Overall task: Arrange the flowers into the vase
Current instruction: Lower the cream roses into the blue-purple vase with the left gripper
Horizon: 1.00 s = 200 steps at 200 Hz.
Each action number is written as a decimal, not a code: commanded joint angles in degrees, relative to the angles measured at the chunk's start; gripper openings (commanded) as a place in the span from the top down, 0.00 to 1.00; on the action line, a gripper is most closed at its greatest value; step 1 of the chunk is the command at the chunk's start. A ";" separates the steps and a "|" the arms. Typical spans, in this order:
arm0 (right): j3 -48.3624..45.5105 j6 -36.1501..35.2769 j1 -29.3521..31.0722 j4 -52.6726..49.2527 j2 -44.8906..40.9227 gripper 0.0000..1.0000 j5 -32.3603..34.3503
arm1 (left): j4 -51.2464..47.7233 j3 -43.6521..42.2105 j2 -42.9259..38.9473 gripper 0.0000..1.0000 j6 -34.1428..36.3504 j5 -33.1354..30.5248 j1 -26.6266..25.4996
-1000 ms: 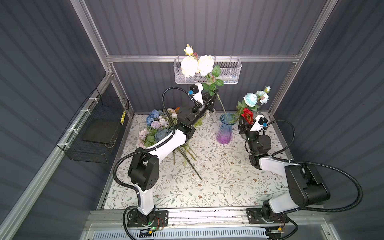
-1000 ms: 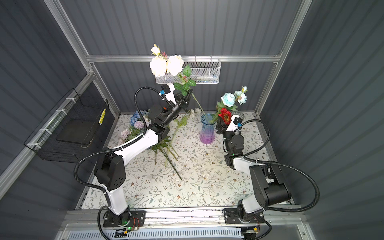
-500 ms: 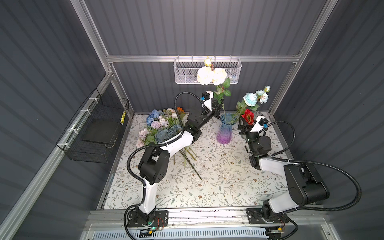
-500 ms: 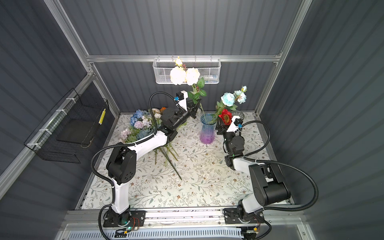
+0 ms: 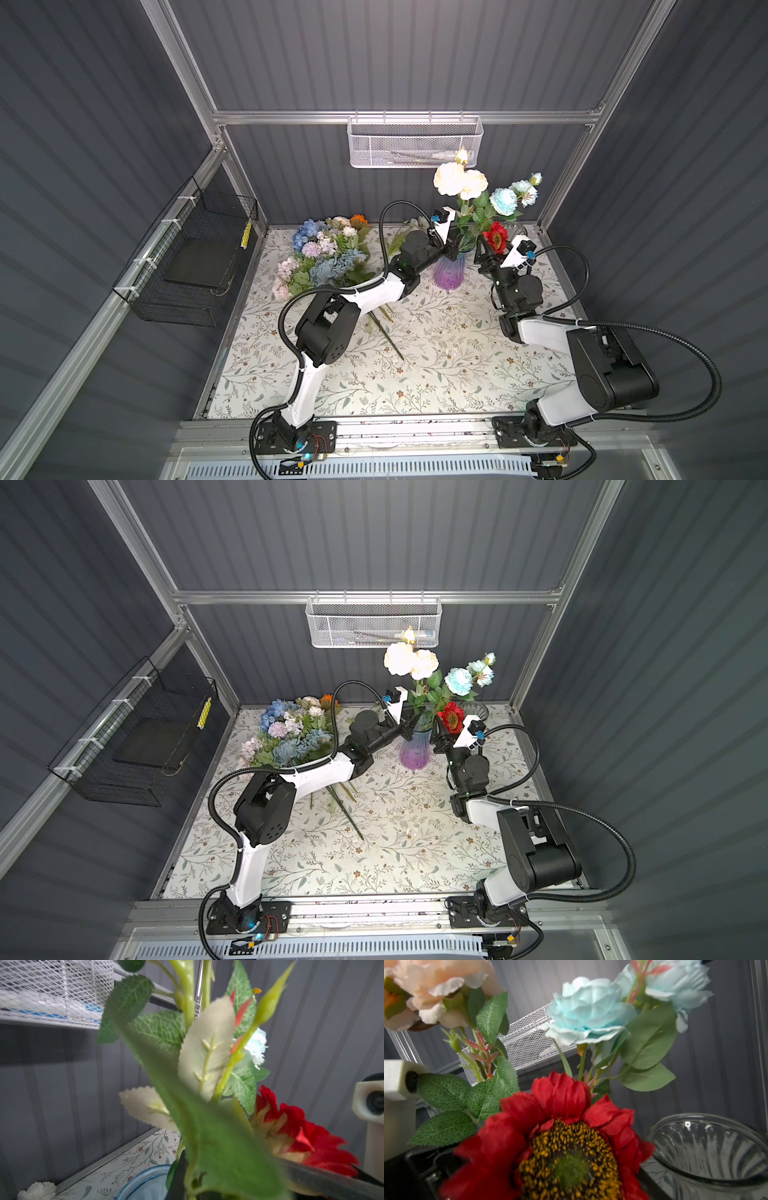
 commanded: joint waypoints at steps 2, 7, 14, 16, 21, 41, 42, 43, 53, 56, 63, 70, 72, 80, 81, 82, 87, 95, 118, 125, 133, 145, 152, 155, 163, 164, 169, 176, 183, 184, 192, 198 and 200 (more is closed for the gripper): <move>-3.00 0.48 -0.23 1.94 -2.03 0.26 -1.43 | -1.77 1.93 1.82 0.99 1.41 -0.07 -0.38; -3.81 0.57 -0.23 1.90 -2.43 0.25 -1.65 | -2.05 1.96 1.98 0.99 1.48 0.03 -0.38; -4.91 0.76 -0.23 1.92 -3.01 0.23 -2.25 | -2.57 1.99 2.15 0.98 1.55 -0.12 -0.33; -5.20 0.77 -0.21 1.97 -3.17 0.23 -2.52 | -2.67 2.01 2.19 0.98 1.59 -0.13 -0.37; -5.90 0.81 -0.15 1.91 -3.61 0.21 -3.30 | -2.93 2.04 2.30 0.97 1.57 -0.09 -0.38; -8.35 1.12 -0.10 1.19 -5.47 0.16 -6.90 | -4.19 2.20 2.56 0.93 1.45 0.06 -0.37; -8.46 1.12 -0.16 1.15 -5.58 0.16 -7.11 | -4.25 2.16 2.56 0.93 1.44 0.09 -0.37; -8.56 1.16 -0.15 1.08 -5.72 0.16 -7.26 | -4.32 2.15 2.55 0.93 1.39 0.07 -0.38; -9.62 0.83 0.01 -0.02 -7.12 0.12 -8.88 | -4.55 1.90 2.25 0.88 1.04 0.30 -0.46; -9.97 0.71 0.03 -0.49 -7.53 0.12 -9.35 | -4.59 1.83 2.16 0.85 0.89 0.38 -0.44; -10.59 0.60 0.20 -1.75 -8.72 0.09 -9.81 | -4.83 1.58 1.82 0.76 0.60 0.62 -0.45; -11.13 0.39 0.34 -3.11 -9.94 0.06 -10.20 | -4.95 1.35 1.47 0.63 0.34 0.93 -0.53; -11.30 0.34 0.38 -3.57 -10.24 0.04 -10.31 | -5.00 1.28 1.31 0.59 0.25 0.94 -0.55; -11.76 0.16 0.54 -5.03 -11.61 0.01 -10.64 | -5.21 1.08 0.83 0.45 -0.23 1.25 -0.55; -11.79 0.16 0.55 -5.17 -11.77 0.01 -10.65 | -5.24 1.08 0.77 0.43 -0.24 1.26 -0.55; -11.85 0.16 0.56 -5.28 -11.89 0.01 -10.66 | -5.30 1.03 0.69 0.42 -0.28 1.31 -0.55; -12.11 0.15 0.69 -6.15 -12.61 0.01 -10.86 | -5.45 0.86 0.40 0.35 -0.59 1.51 -0.55; -12.47 0.15 0.82 -7.38 -13.88 0.01 -11.03 | -5.54 0.44 -0.40 0.29 -1.05 1.85 -0.64; -13.30 0.42 1.31 -11.63 -17.70 0.01 -11.00 | -6.37 -1.47 -3.40 0.18 -2.23 2.00 -0.64; -13.55 0.42 1.35 -13.04 -18.95 0.01 -10.97 | -6.87 -2.39 -4.60 0.15 -2.39 2.09 -0.64; -13.95 0.46 1.53 -14.55 -20.38 0.01 -10.93 | -7.68 -3.44 -6.20 0.08 -2.44 2.14 -0.64; -14.65 0.17 1.52 -16.86 -22.53 0.01 -10.77 | -10.08 -5.11 -8.94 0.00 -2.20 2.15 -0.64; -14.97 -0.09 1.53 -18.37 -24.13 0.01 -10.67 | -11.81 -6.21 -10.62 0.00 -1.95 2.12 -0.64; -15.11 -0.11 1.53 -19.04 -25.06 0.01 -10.60 | -12.50 -6.67 -11.40 0.00 -1.95 2.14 -0.60; -15.39 -0.14 1.53 -21.33 -26.67 0.01 -10.12 | -15.05 -7.77 -13.30 0.00 -1.76 2.10 -0.64; -15.41 -0.17 1.53 -21.62 -26.81 0.01 -10.04 | -15.48 -7.92 -13.55 0.00 -1.75 2.08 -0.64; -15.55 -0.16 1.53 -23.09 -27.83 0.01 -9.81 | -17.12 -8.59 -14.76 0.00 -1.62 1.81 -0.64; -15.60 -0.32 1.60 -25.49 -29.32 0.01 -9.36 | -18.84 -9.87 -16.51 0.00 -1.55 1.25 -0.64; -15.54 -0.36 1.62 -27.88 -30.78 0.01 -8.90 | -19.96 -11.63 -18.48 0.00 -1.69 0.61 -0.57; -15.52 -0.37 1.62 -28.24 -30.97 0.01 -8.82 | -20.09 -11.74 -18.78 0.00 -1.71 0.50 -0.56; -15.51 -0.20 1.62 -30.93 -32.49 0.01 -8.02 | -21.19 -15.11 -20.98 0.00 -1.76 -0.13 -0.55; -15.43 -0.03 1.62 -32.66 -33.58 0.01 -7.34 | -22.23 -16.56 -22.52 0.00 -1.61 -0.34 -0.55; -15.38 0.02 1.62 -33.11 -33.88 0.01 -7.20 | -22.66 -17.09 -23.10 0.00 -1.44 -0.52 -0.55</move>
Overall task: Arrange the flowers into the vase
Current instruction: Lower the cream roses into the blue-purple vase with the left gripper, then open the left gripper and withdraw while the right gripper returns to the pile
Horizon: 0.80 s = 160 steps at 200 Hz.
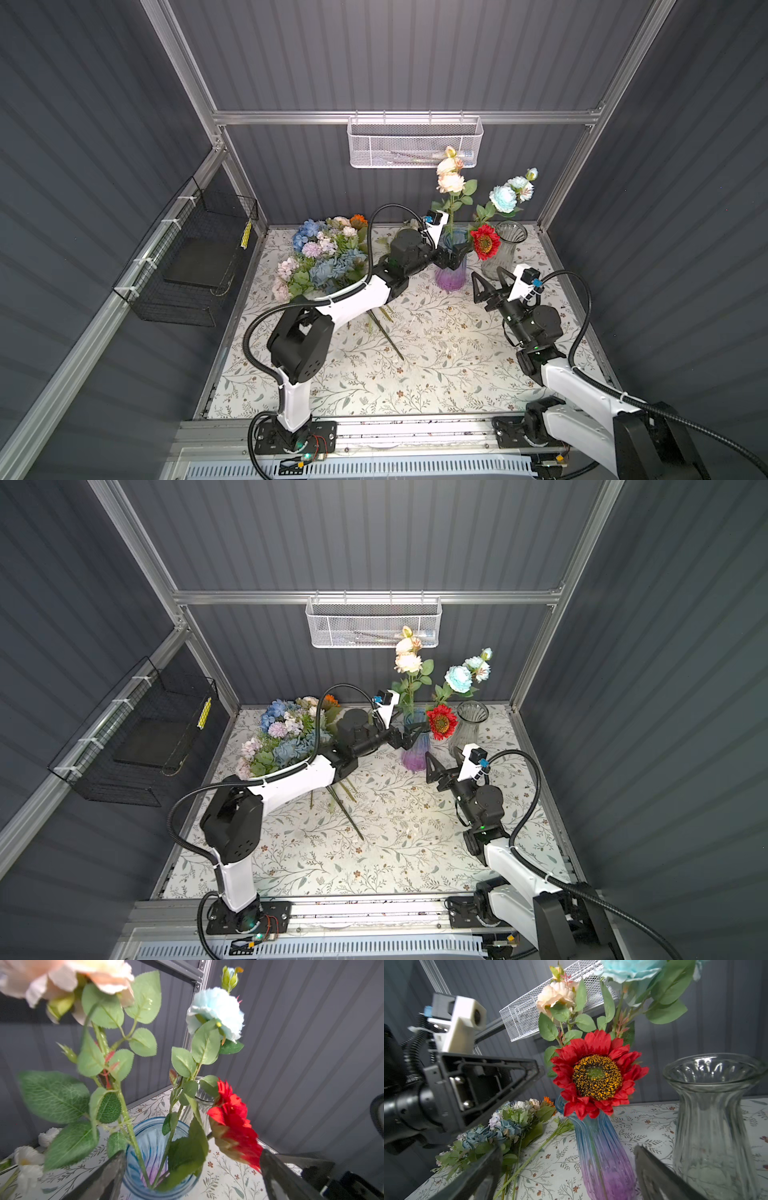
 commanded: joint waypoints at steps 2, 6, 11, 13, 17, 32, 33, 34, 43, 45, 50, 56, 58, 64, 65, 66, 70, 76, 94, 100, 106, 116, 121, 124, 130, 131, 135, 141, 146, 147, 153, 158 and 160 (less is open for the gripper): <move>-0.12 -0.27 0.42 -10.05 -4.08 0.01 2.19 | -7.01 -5.75 -6.26 0.00 0.53 -1.41 -0.31; -0.04 -0.14 0.37 -11.28 -4.74 0.01 2.70 | -7.98 -6.53 -7.32 0.00 0.60 -1.80 -0.31; 0.07 -0.09 0.33 -12.64 -5.53 0.01 3.10 | -9.23 -7.38 -8.69 0.00 0.67 -2.42 -0.31; 0.13 -0.09 0.33 -13.30 -5.89 0.01 3.13 | -9.75 -7.70 -9.21 0.00 0.70 -2.73 -0.31; 0.30 0.06 0.33 -14.45 -6.53 0.01 3.46 | -10.74 -8.47 -10.27 0.00 0.75 -3.30 -0.31; 1.65 0.45 0.33 -19.50 -8.74 0.01 3.49 | -14.26 -11.29 -14.44 0.00 0.89 -6.80 -0.29; 1.65 0.49 0.33 -19.84 -8.92 0.01 3.34 | -14.48 -11.47 -14.68 0.00 0.89 -7.07 -0.30; 1.80 0.47 0.33 -20.18 -9.02 0.01 3.22 | -14.72 -11.60 -14.89 0.00 0.89 -7.34 -0.26; 3.29 0.23 0.26 -24.03 -10.11 0.01 2.24 | -16.54 -13.38 -17.47 0.00 0.74 -10.16 -0.14; 3.64 0.12 0.29 -24.90 -10.31 0.01 1.97 | -16.94 -13.81 -18.02 0.00 0.68 -10.64 -0.14; 4.66 0.01 0.25 -27.04 -10.78 0.01 1.44 | -17.77 -14.67 -19.27 0.00 0.50 -11.89 0.02; 5.83 0.03 0.24 -29.36 -11.10 0.01 0.86 | -18.79 -15.75 -20.81 0.00 -0.02 -13.27 0.25; 6.18 0.05 0.24 -30.18 -11.19 0.01 0.68 | -19.06 -16.03 -21.29 0.00 -0.17 -13.61 0.36; 7.28 0.58 0.24 -32.24 -11.29 0.01 0.24 | -19.96 -17.07 -22.64 0.00 -0.86 -14.73 0.70; 7.42 0.69 0.24 -32.58 -11.30 0.01 0.14 | -20.10 -17.30 -22.82 0.00 -0.95 -14.90 0.81; 7.58 0.78 0.24 -32.88 -11.30 0.01 0.00 | -20.21 -17.46 -23.00 0.00 -1.09 -15.03 0.86; 8.35 1.22 0.24 -34.21 -11.31 0.01 -0.54 | -20.74 -18.09 -23.88 0.00 -1.56 -15.65 1.17; 9.54 1.45 0.27 -36.43 -11.23 0.01 -1.87 | -21.51 -18.96 -25.16 0.00 -2.33 -16.72 1.61; 11.84 2.69 0.78 -40.47 -10.66 0.01 -6.62 | -22.89 -22.12 -28.47 0.00 -4.95 -19.18 3.57; 11.71 3.35 1.45 -40.31 -10.69 0.01 -7.29 | -23.04 -23.25 -29.59 0.00 -6.31 -19.62 4.52; 11.64 3.51 2.55 -40.77 -10.70 0.01 -7.01 | -23.05 -24.54 -30.67 0.00 -7.74 -19.72 5.80; 11.99 3.24 5.16 -42.56 -10.78 0.02 -4.99 | -23.05 -26.64 -32.48 0.00 -10.29 -19.78 8.07; 12.04 2.95 6.64 -43.34 -10.78 0.02 -3.63 | -22.97 -27.76 -33.30 0.00 -11.63 -19.88 9.28; 12.20 2.82 7.72 -43.78 -10.72 0.03 -2.78 | -22.93 -28.32 -33.87 0.00 -12.25 -20.09 9.94; 12.38 2.80 10.06 -44.45 -10.55 0.04 -1.02 | -22.89 -29.74 -34.82 0.00 -13.63 -20.60 11.12; 12.43 2.81 10.38 -44.57 -10.49 0.04 -0.80 | -22.89 -29.92 -35.02 0.00 -13.80 -20.70 11.25; 12.48 2.94 11.87 -44.73 -10.22 0.05 0.02 | -22.80 -30.70 -35.76 0.00 -14.41 -21.18 11.80; 12.44 3.34 14.15 -44.74 -9.55 0.06 1.00 | -22.58 -31.91 -36.76 0.00 -14.95 -22.08 12.35; 12.48 3.94 16.02 -44.78 -8.99 0.08 2.01 | -22.22 -32.92 -37.52 0.00 -15.26 -22.77 12.59; 12.53 4.12 16.35 -44.74 -8.88 0.08 2.16 | -22.20 -33.09 -37.74 0.00 -15.27 -22.92 12.64; 12.62 4.96 18.37 -44.46 -7.89 0.11 2.76 | -21.80 -34.10 -38.56 0.00 -15.56 -23.72 12.88; 12.78 5.61 19.97 -44.35 -6.85 0.14 3.17 | -21.51 -34.98 -39.15 0.00 -15.74 -24.04 13.02; 12.87 5.93 20.64 -44.35 -6.35 0.15 3.43 | -21.44 -35.25 -39.37 0.00 -15.72 -24.17 13.15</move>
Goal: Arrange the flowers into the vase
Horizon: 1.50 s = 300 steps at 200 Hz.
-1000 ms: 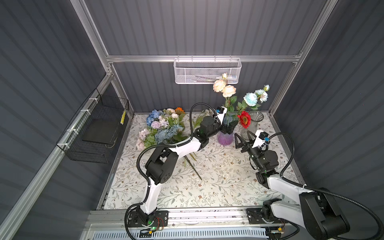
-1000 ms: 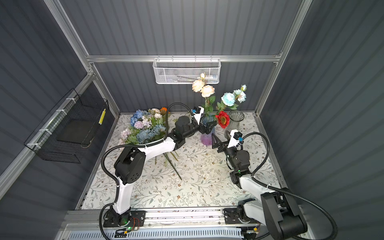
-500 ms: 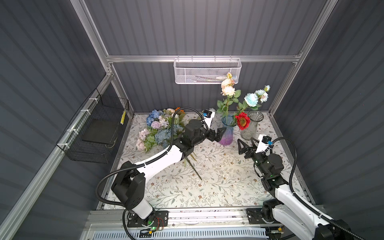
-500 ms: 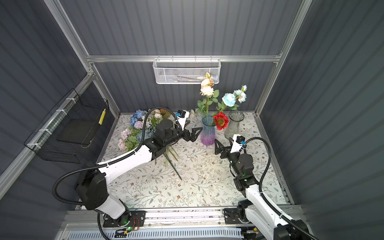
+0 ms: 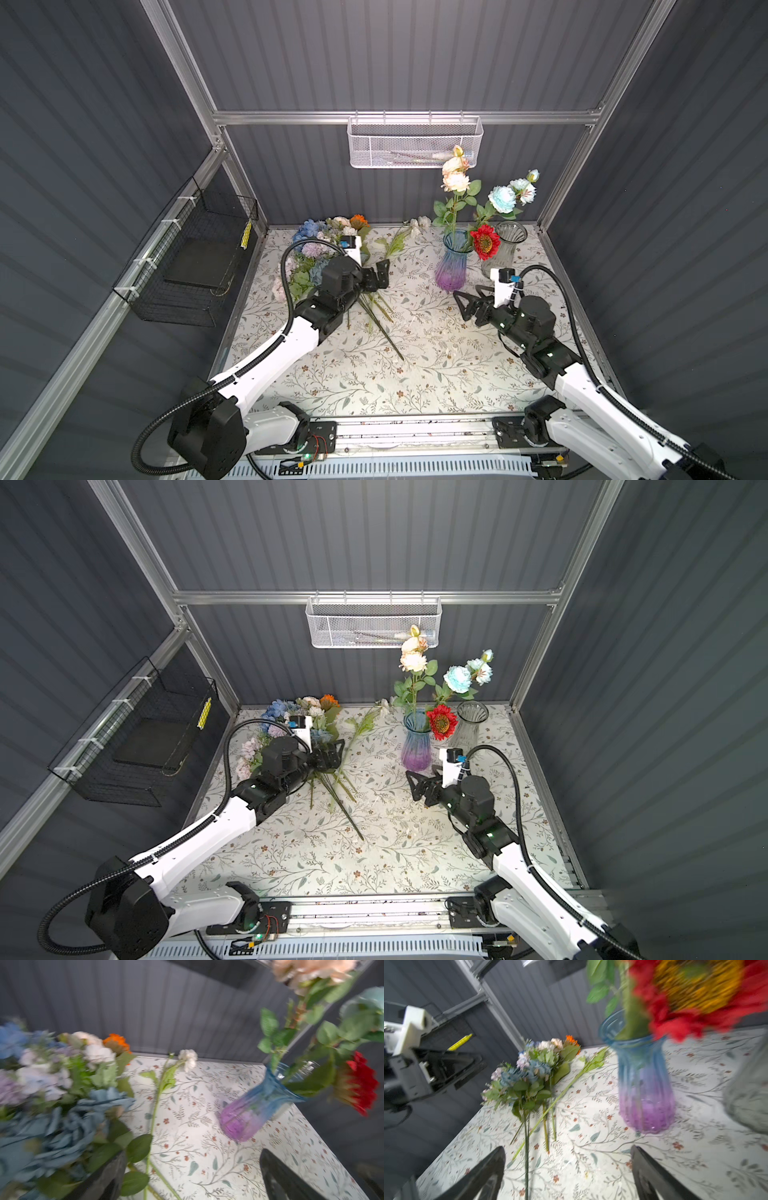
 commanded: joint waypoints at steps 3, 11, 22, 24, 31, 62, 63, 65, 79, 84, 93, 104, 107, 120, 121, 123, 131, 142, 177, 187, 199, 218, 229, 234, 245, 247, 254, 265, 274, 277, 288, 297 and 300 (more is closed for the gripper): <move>1.85 2.94 7.42 -2.66 3.58 0.16 4.38 | 0.14 -3.72 -3.49 0.00 -4.28 -3.78 0.69; 2.35 3.42 10.16 -2.47 5.75 0.20 5.42 | 0.26 -4.67 -3.98 0.00 -4.98 -3.97 1.17; 3.63 3.24 13.85 -2.44 9.35 0.23 6.73 | 0.41 -5.75 -4.34 0.00 -6.24 -3.06 2.32; 3.90 3.18 14.41 -2.44 10.11 0.23 6.75 | 0.49 -5.94 -4.41 0.00 -6.44 -2.79 2.57; 5.07 2.99 16.21 -2.53 12.76 0.25 6.60 | 0.90 -6.60 -4.35 0.00 -7.29 -1.98 3.38; 11.28 1.61 22.54 -2.84 26.19 0.33 5.91 | 2.38 -9.85 -4.73 0.00 -10.99 1.84 7.92; 11.47 1.51 22.65 -2.82 26.56 0.33 5.88 | 2.46 -9.96 -4.76 0.00 -11.09 1.98 8.07; 12.04 1.43 22.96 -2.87 27.40 0.34 5.68 | 2.61 -10.16 -4.74 0.00 -11.34 2.31 8.35; 15.23 1.31 24.46 -3.21 32.74 0.37 4.60 | 3.36 -11.61 -5.04 0.00 -12.85 4.12 10.79; 16.47 1.32 24.88 -3.43 34.55 0.38 4.04 | 3.55 -12.08 -5.10 0.00 -13.38 4.93 11.68; 19.16 0.81 25.68 -4.61 37.86 0.40 3.46 | 3.90 -13.02 -5.14 0.00 -14.24 6.06 13.20; 22.95 0.32 26.65 -7.41 41.74 0.42 4.40 | 4.11 -13.89 -5.30 0.00 -15.45 7.39 14.93; 23.87 0.11 26.84 -8.16 42.70 0.43 4.52 | 4.27 -14.21 -5.29 0.00 -15.81 7.74 15.35; 27.88 0.04 27.49 -12.12 46.65 0.46 6.43 | 5.23 -15.38 -5.39 0.00 -16.99 9.59 16.91; 28.17 0.06 27.55 -12.47 46.89 0.47 6.63 | 5.29 -15.50 -5.40 0.00 -17.04 9.68 16.96; 28.89 0.19 27.59 -13.12 47.44 0.47 7.12 | 5.41 -15.65 -5.40 0.00 -17.27 9.86 17.19; 31.17 0.14 27.82 -15.80 49.49 0.50 8.35 | 5.75 -16.20 -5.48 0.00 -17.89 10.49 17.89; 34.10 -0.39 28.28 -19.40 51.87 0.52 10.50 | 6.05 -16.71 -5.65 0.00 -18.37 11.08 18.55; 41.91 -1.50 29.87 -29.04 58.58 0.61 14.73 | 6.97 -17.45 -6.00 0.00 -18.84 11.02 19.10; 43.51 -1.32 30.13 -30.67 60.04 0.62 15.13 | 7.19 -17.54 -5.96 0.00 -18.98 11.02 19.12; 44.95 -1.45 30.24 -31.98 61.38 0.64 14.93 | 7.54 -17.59 -5.88 0.00 -19.17 11.01 19.20; 46.43 -1.70 30.41 -32.96 63.02 0.64 14.44 | 8.07 -17.73 -5.67 0.00 -19.52 11.32 19.20; 47.22 -1.33 30.35 -33.82 63.91 0.64 14.81 | 8.24 -17.74 -5.45 0.00 -19.77 11.44 19.20; 47.64 -1.32 30.35 -34.13 64.30 0.64 14.82 | 8.26 -17.72 -5.39 0.00 -19.80 11.45 19.18; 48.18 -1.25 30.33 -34.68 65.15 0.65 14.63 | 8.56 -17.85 -5.26 0.00 -20.07 11.53 19.20; 48.33 -1.24 30.33 -34.81 65.26 0.65 14.68 | 8.64 -17.84 -5.23 0.00 -20.11 11.58 19.20; 48.73 -1.07 30.33 -35.28 65.79 0.66 14.88 | 8.85 -18.05 -5.24 0.00 -20.40 11.61 19.22; 49.26 -0.97 30.33 -35.48 66.44 0.67 14.87 | 9.19 -18.29 -5.31 0.00 -20.72 11.69 19.20; 49.69 -0.96 30.33 -35.49 67.03 0.69 14.74 | 9.47 -18.34 -5.31 0.00 -20.94 11.79 19.24; 49.86 -0.97 30.33 -35.49 67.24 0.70 14.78 | 9.48 -18.40 -5.30 0.00 -21.01 11.80 19.21; 50.48 -0.97 30.33 -37.22 67.69 0.73 14.75 | 9.57 -18.34 -5.38 0.00 -21.17 11.89 19.19; 50.80 -0.88 30.33 -37.53 68.02 0.76 14.88 | 9.56 -18.38 -5.40 0.00 -21.21 11.91 19.22; 50.82 -0.94 30.33 -37.58 68.16 0.77 14.82 | 9.57 -18.40 -5.39 0.00 -21.21 11.97 19.27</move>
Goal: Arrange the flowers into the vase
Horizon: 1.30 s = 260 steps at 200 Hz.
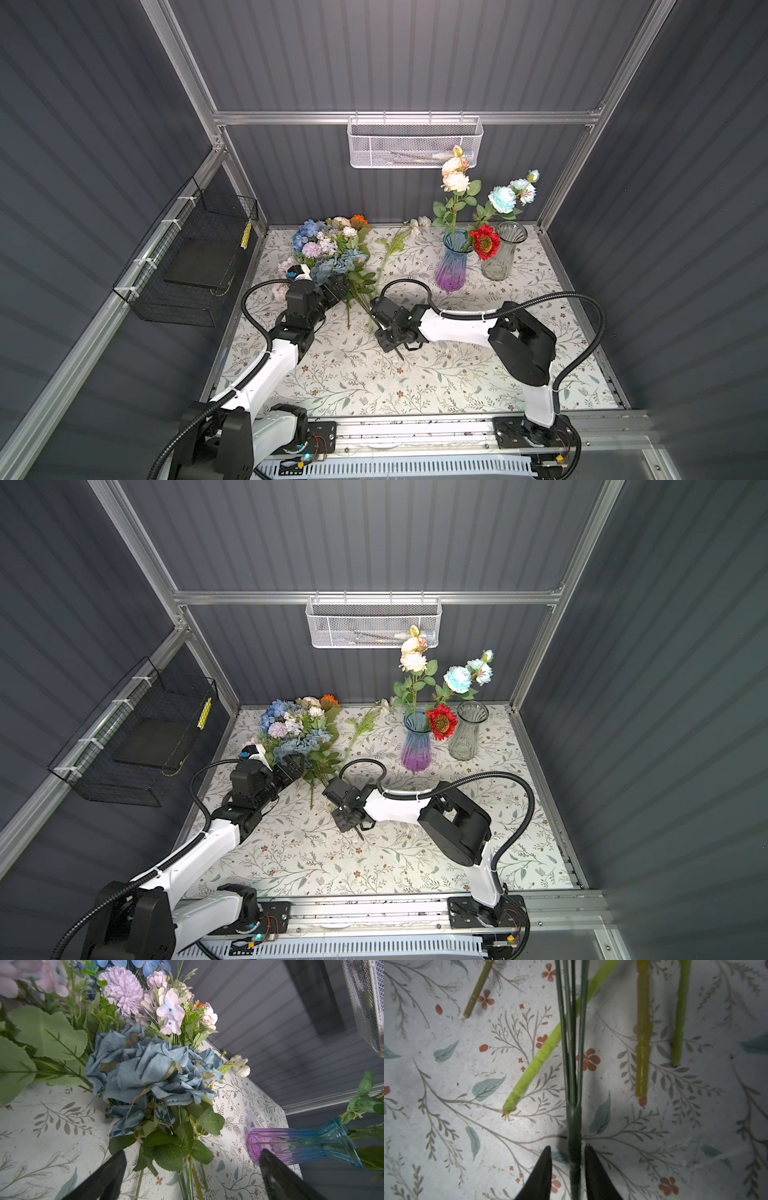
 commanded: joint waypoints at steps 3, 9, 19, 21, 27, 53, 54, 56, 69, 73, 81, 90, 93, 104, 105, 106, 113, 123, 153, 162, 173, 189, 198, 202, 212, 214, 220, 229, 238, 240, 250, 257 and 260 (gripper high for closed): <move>1.76 -0.15 0.15 -3.48 1.14 0.78 0.86 | 1.31 -0.76 -0.49 0.00 -0.92 1.02 0.53; 1.89 -0.10 0.15 -3.49 1.26 0.81 0.84 | 1.28 -0.76 -0.59 0.00 -0.97 1.11 0.46; 1.80 -0.18 0.15 -3.48 1.17 0.87 0.84 | 1.27 -0.75 -0.67 0.00 -0.99 1.19 0.52; 1.79 -0.17 0.15 -3.48 1.09 0.89 0.87 | 1.30 -0.76 -0.70 0.00 -1.04 1.20 0.51; 1.63 -0.16 0.12 -3.33 0.93 0.92 0.92 | 1.33 -0.80 -0.77 0.00 -1.06 1.20 0.53; 0.55 -0.12 0.06 -2.33 -0.13 1.00 0.94 | 1.51 -0.80 -1.05 0.00 -1.15 1.38 0.48; 0.45 -0.14 0.06 -2.25 -0.24 1.00 0.93 | 1.50 -0.81 -1.05 0.00 -1.15 1.42 0.51; 0.33 -0.13 0.06 -2.18 -0.37 1.00 0.92 | 1.49 -0.76 -1.08 0.00 -1.19 1.45 0.48; -0.66 -0.17 0.06 -1.94 -1.36 1.00 0.94 | 1.60 -0.65 -1.20 0.00 -1.23 1.68 0.53; -0.94 -0.22 0.06 -1.90 -1.75 1.00 0.92 | 1.70 -0.66 -1.15 0.00 -1.23 1.82 0.51; -1.70 -0.32 -0.03 0.25 -2.61 1.00 0.80 | 1.91 -0.61 -1.30 0.00 -1.23 2.18 0.50; -2.82 -0.47 -0.12 1.28 -3.90 1.00 0.81 | 2.01 -0.49 -1.49 0.00 -1.23 2.59 0.53; -3.28 -0.48 -0.12 1.77 -4.46 1.00 0.86 | 2.09 -0.38 -1.49 0.00 -1.23 2.80 0.51; -5.23 -0.50 -0.35 4.01 -6.88 1.00 0.74 | 2.23 0.01 -1.96 0.00 -1.30 3.53 0.46; -5.48 -0.51 -0.37 4.26 -7.13 1.00 0.65 | 2.26 -0.01 -1.99 0.00 -1.31 3.60 0.46; -5.68 -0.51 -0.42 4.52 -7.39 1.00 0.61 | 2.27 0.06 -2.01 0.00 -1.27 3.67 0.50; -7.07 -0.51 -0.63 6.27 -9.24 1.00 0.25 | 2.44 0.42 -2.36 0.00 -1.26 4.30 0.42; -8.82 -0.43 -0.98 8.54 -11.97 1.00 -0.16 | 2.78 0.82 -2.85 0.00 -1.15 5.21 0.43; -10.90 -0.68 -2.67 11.95 -18.77 1.00 -1.14 | 5.47 2.44 -5.11 0.00 -1.73 9.70 0.45; -10.73 -0.60 -3.32 12.21 -20.01 1.00 -1.48 | 6.69 2.89 -5.91 0.00 -2.30 11.11 0.45; -10.31 -0.47 -4.20 12.32 -21.28 1.00 -1.94 | 8.59 3.38 -6.72 0.00 -3.21 13.16 0.43; -10.11 -0.08 -5.27 13.58 -22.94 1.00 -2.64 | 11.34 4.18 -7.42 0.00 -4.45 16.16 0.35; -10.19 0.09 -5.71 14.74 -23.89 1.00 -2.93 | 12.46 4.65 -7.56 0.00 -5.30 17.53 0.33; -10.20 0.00 -5.89 15.27 -24.25 1.00 -3.16 | 13.02 4.83 -7.66 0.00 -5.65 17.87 0.28; -10.11 -0.36 -6.17 16.51 -25.13 1.00 -3.30 | 14.57 4.97 -7.62 0.00 -6.63 20.21 0.12; -10.16 -0.45 -6.22 16.72 -25.31 1.00 -3.26 | 14.89 5.04 -7.55 0.00 -6.78 20.37 0.06; -9.91 -0.88 -6.27 17.18 -25.76 1.00 -3.07 | 15.89 4.97 -7.49 0.00 -7.25 20.86 -0.14; -9.47 -1.61 -6.31 17.65 -26.32 1.00 -2.76 | 17.11 4.97 -7.32 0.00 -7.83 21.30 -0.70; -8.97 -2.34 -6.36 17.65 -26.69 1.00 -2.30 | 18.36 4.93 -6.85 0.01 -8.04 21.50 -1.61; -8.86 -2.46 -6.36 17.62 -26.75 1.00 -2.24 | 18.76 4.87 -6.74 0.01 -8.05 21.61 -1.82; -8.37 -3.16 -6.36 17.61 -26.98 1.00 -1.75 | 20.62 5.00 -5.74 0.02 -7.96 21.99 -3.47; -8.15 -3.68 -6.40 17.73 -27.14 1.00 -1.48 | 21.14 5.32 -4.80 0.03 -7.64 22.33 -4.67; -8.05 -3.97 -6.36 17.79 -27.23 1.00 -1.47 | 21.31 5.59 -4.40 0.03 -7.45 22.46 -5.33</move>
